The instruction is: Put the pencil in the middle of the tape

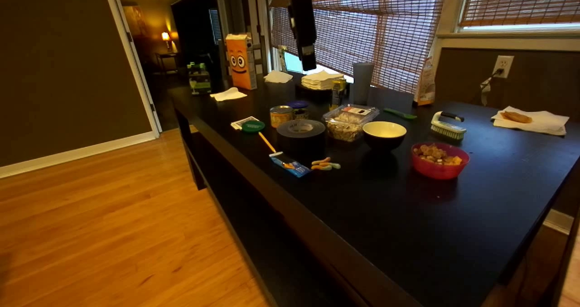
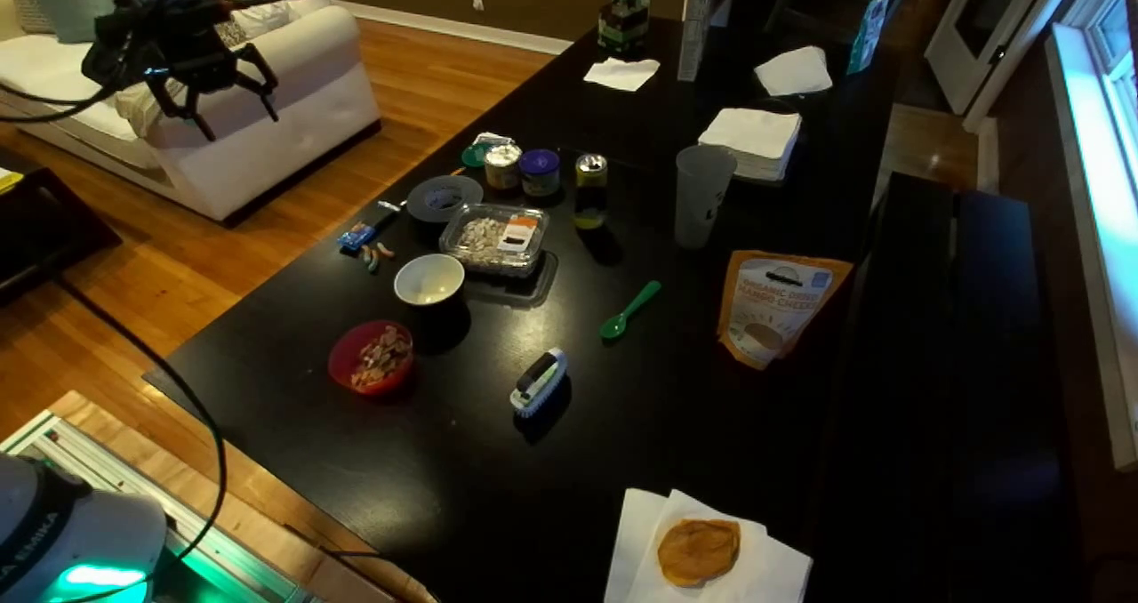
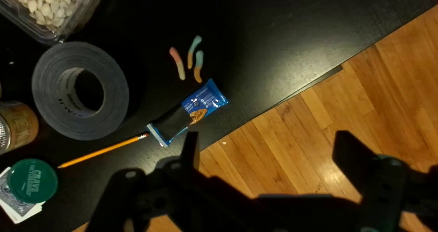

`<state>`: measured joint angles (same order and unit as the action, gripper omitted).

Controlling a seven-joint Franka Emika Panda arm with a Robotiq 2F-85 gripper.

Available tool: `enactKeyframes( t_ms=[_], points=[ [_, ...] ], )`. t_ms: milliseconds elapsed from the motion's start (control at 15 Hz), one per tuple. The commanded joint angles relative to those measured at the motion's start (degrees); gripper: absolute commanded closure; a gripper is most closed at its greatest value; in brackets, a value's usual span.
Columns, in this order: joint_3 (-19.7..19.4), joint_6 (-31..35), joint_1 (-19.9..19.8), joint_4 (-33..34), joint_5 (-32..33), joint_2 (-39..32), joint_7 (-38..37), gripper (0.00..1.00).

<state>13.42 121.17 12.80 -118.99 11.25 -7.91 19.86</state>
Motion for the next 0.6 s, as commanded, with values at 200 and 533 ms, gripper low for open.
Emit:
enactKeyframes(
  t_ms=[200,533],
  points=[
    [0.02,2.81,-2.79,13.89,-11.84,-13.68,0.08,0.00],
    [-0.71,11.48,-5.36,17.05,-19.02,-18.45,-3.82,0.00]
  ],
)
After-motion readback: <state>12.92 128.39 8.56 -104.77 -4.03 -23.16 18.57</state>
